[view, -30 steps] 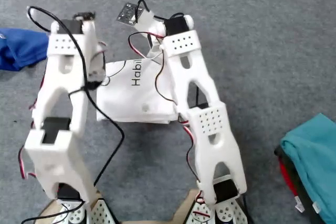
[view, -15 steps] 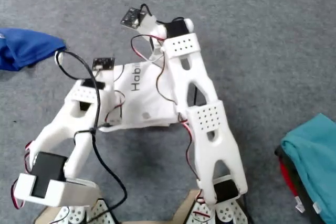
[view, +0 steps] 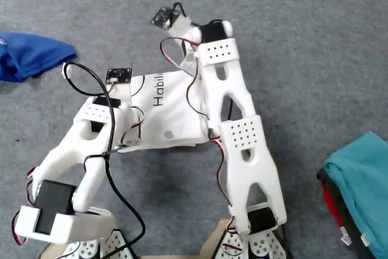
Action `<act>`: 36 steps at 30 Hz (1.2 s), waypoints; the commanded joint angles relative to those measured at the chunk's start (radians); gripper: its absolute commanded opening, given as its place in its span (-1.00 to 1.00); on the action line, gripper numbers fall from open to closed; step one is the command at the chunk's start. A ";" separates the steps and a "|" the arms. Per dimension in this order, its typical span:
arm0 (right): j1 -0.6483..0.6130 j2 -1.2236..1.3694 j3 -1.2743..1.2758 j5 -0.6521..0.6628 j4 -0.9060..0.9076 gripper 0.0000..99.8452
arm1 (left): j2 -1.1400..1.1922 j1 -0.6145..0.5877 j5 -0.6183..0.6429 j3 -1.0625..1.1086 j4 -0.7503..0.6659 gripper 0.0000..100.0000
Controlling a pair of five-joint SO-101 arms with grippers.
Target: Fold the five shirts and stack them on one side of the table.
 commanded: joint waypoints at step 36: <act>0.022 -0.440 0.865 -0.126 -0.245 -0.99 | 0.211 -0.161 -0.018 -0.290 -0.407 -0.96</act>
